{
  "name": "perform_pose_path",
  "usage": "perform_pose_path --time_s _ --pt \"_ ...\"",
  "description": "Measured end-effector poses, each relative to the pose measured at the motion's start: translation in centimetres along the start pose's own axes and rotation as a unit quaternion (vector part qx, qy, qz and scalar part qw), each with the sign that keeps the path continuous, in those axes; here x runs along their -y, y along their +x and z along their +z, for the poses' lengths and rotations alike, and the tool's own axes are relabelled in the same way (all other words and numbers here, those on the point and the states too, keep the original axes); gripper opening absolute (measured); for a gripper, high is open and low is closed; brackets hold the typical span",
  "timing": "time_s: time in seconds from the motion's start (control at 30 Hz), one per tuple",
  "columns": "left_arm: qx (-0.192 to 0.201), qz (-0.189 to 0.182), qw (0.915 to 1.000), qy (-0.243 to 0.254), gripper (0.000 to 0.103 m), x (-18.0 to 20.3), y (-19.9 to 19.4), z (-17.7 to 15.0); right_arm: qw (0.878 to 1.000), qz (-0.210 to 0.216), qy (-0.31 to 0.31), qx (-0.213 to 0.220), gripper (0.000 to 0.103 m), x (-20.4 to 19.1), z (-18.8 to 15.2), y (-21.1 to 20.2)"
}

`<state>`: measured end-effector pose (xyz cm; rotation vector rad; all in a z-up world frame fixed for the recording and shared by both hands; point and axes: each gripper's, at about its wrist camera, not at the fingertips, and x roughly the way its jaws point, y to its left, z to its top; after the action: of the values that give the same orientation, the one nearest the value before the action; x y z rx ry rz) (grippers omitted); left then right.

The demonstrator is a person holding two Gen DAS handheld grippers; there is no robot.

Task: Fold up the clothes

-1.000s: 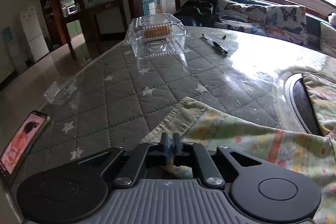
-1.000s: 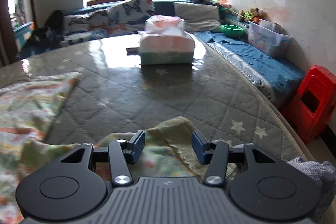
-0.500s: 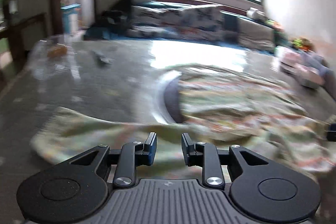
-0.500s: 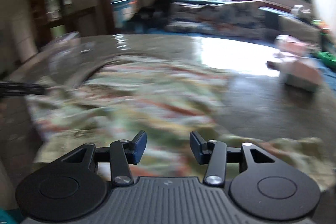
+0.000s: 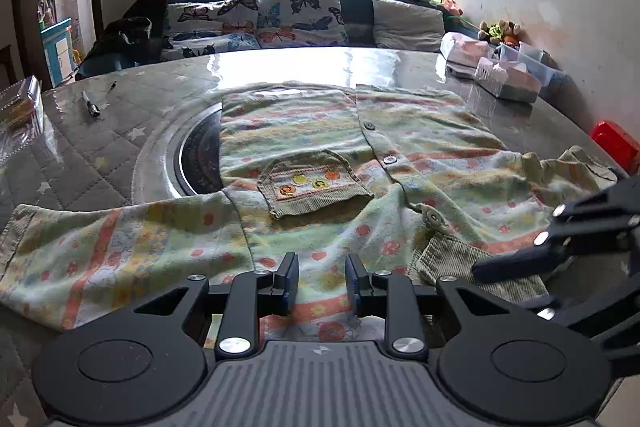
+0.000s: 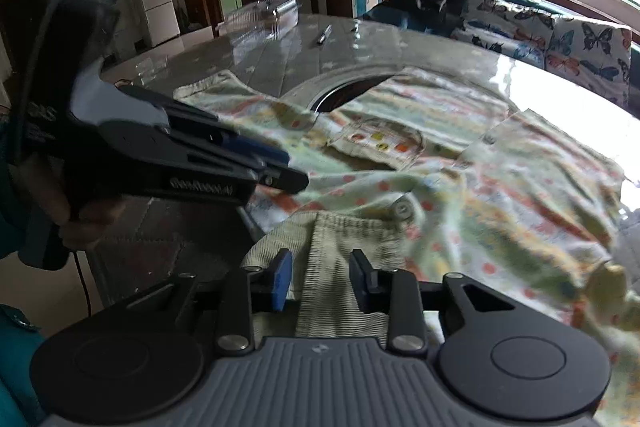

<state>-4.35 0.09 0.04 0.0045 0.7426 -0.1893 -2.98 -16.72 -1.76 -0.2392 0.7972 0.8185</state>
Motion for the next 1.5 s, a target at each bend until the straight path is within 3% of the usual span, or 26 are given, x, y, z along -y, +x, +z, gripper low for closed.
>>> perform_pose_path --time_s 0.07,0.13,0.33,0.53,0.77,0.8,0.83,0.87,0.9,1.07,1.17,1.3,1.4,1.5 --pt "0.004 0.000 1.0000 0.000 0.028 0.0 -0.5 0.0 1.000 -0.004 0.003 -0.003 0.010 0.3 -0.2 0.3" --pt "0.009 -0.006 0.9999 0.004 0.028 0.2 -1.1 0.1 1.000 -0.012 0.010 -0.001 0.006 0.8 -0.3 0.1" --pt "0.017 -0.055 0.9980 0.025 0.035 1.6 -2.6 0.3 0.998 -0.027 0.044 0.036 0.005 2.4 -0.3 -2.9" --pt "0.002 -0.123 0.9883 0.090 0.042 5.3 -2.4 -0.2 0.994 -0.036 0.078 0.061 0.005 4.1 -0.3 -5.2" --pt "-0.024 -0.110 0.9796 0.167 0.039 7.6 -0.3 -1.6 0.993 -0.035 0.092 0.067 0.005 4.7 -0.7 -5.3" --pt "-0.024 -0.112 0.9785 0.172 0.037 7.5 -0.1 -1.8 0.993 -0.034 0.092 0.067 0.005 4.7 -0.7 -5.3" --pt "-0.025 -0.114 0.9774 0.176 0.028 7.5 0.0 -2.0 0.993 -0.034 0.093 0.067 0.005 4.7 -0.8 -5.2" --pt "-0.025 -0.119 0.9773 0.173 0.021 7.2 0.1 -2.0 0.993 -0.033 0.093 0.067 0.005 4.7 -0.8 -5.3" --pt "-0.029 -0.127 0.9773 0.167 0.008 6.9 0.2 -1.8 0.993 -0.033 0.092 0.068 0.005 4.6 -0.8 -5.3" --pt "-0.005 -0.188 0.9748 0.120 0.003 5.2 -1.1 -0.9 0.993 -0.030 0.086 0.074 0.005 4.3 -0.5 -6.1" --pt "-0.024 -0.216 0.9690 0.118 0.003 5.2 -0.6 -1.3 0.994 -0.028 0.076 0.071 0.005 3.9 -0.4 -6.0" --pt "-0.041 -0.227 0.9668 0.110 0.003 5.3 0.0 -2.1 0.995 -0.027 0.066 0.066 0.005 3.4 -0.4 -5.6" --pt "-0.005 -0.222 0.9686 0.112 0.005 5.1 -1.8 -1.5 0.995 -0.028 0.068 0.065 0.005 3.6 -0.3 -5.7" --pt "0.038 -0.191 0.9738 0.118 0.009 4.5 -3.2 -0.6 0.995 -0.030 0.070 0.066 0.005 3.8 -0.3 -5.8"
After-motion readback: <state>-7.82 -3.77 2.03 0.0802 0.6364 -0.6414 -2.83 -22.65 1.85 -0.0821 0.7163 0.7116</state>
